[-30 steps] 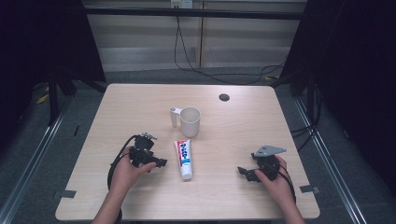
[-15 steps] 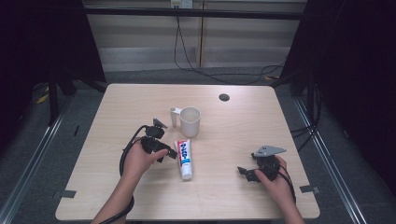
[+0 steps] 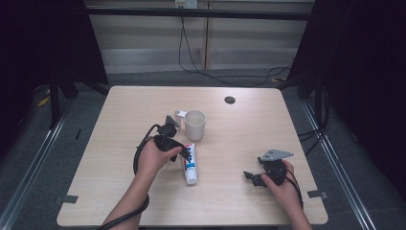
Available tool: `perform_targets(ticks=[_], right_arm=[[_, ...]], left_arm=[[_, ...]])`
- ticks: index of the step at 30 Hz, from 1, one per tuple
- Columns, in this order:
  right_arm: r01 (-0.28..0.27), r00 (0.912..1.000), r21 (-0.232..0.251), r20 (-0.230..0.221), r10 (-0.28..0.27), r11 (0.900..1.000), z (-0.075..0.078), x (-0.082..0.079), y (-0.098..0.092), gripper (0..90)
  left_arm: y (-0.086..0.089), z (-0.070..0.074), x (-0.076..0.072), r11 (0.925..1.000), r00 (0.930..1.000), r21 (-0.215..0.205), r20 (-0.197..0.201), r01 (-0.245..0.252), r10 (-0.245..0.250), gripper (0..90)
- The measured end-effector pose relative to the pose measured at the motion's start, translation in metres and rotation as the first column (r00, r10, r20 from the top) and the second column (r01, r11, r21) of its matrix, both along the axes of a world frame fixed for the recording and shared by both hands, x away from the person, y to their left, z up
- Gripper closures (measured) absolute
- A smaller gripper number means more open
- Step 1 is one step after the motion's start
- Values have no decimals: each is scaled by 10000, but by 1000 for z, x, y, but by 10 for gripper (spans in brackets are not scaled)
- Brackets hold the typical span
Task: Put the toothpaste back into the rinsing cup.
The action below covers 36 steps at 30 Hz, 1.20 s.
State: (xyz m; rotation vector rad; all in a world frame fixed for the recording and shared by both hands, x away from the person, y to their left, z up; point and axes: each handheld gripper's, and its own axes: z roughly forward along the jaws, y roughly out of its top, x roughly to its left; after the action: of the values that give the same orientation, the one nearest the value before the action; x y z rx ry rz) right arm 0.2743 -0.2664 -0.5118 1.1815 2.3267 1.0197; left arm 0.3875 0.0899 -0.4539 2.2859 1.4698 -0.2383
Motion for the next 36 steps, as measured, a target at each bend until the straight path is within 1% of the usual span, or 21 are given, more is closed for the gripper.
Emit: perform_targets(ticks=[1,4,6,7,8,12,14,17,19,20,21,22,23,24,27,28,32,36], right_arm=[[2,10000,-1,0,-2,10000,0,0,0,166],[-1,10000,-1,-3,1,10000,0,0,0,166],[-2,10000,-4,-3,2,10000,0,0,0,166],[-1,10000,-3,-2,1,10000,0,0,0,166],[-3,10000,-5,-3,3,10000,0,0,0,166],[-1,10000,-3,-3,1,10000,0,0,0,166],[-2,10000,-4,-4,2,10000,0,0,0,166],[-2,10000,0,-5,2,10000,0,0,0,166],[11,10000,-5,-13,-11,10000,0,0,0,166],[-3,10000,-4,-1,3,10000,0,0,0,166],[-3,10000,-4,-1,3,10000,0,0,0,166],[-3,10000,-1,-3,3,10000,0,0,0,165],[-1,10000,3,-6,1,10000,0,0,0,165],[-2,10000,10,-3,2,10000,0,0,0,165],[0,10000,6,-5,0,10000,0,0,0,165],[-1,10000,3,-3,1,10000,0,0,0,166],[-3,10000,3,-9,3,10000,0,0,0,166],[-4,10000,1,-5,4,10000,0,0,0,166]], left_arm=[[0,0,0,10000,10000,0,0,0,0,294],[-8,-1,1,9995,9999,284,-37,119,-118,282],[-9,-2,0,9997,10000,244,-75,52,-50,282],[-11,-2,0,9995,9999,290,-85,79,-77,281],[-13,-3,0,9989,9999,460,-95,61,-57,280],[-15,-4,1,9986,9999,504,-59,-133,136,266],[-16,-4,1,9988,9999,476,-102,-130,135,264],[-22,-5,1,9983,10000,578,29,-87,85,261],[-24,-5,1,9978,10000,654,44,-47,44,262],[-26,-4,1,9972,9999,742,135,39,-49,270],[-26,-4,1,9972,9999,742,135,39,-49,280],[-29,-4,0,9964,9997,833,172,156,-171,287],[-31,-5,-1,9967,9997,783,131,194,-205,296],[-33,-6,-2,9949,9996,987,160,224,-241,299],[-37,-6,-3,9928,9992,1176,273,250,-283,296],[-39,-4,-4,9906,9988,1328,320,335,-380,309],[-42,-1,-6,9845,9965,1597,288,725,-780,388],[-40,1,-6,9824,9946,1599,233,965,-1015,438]])
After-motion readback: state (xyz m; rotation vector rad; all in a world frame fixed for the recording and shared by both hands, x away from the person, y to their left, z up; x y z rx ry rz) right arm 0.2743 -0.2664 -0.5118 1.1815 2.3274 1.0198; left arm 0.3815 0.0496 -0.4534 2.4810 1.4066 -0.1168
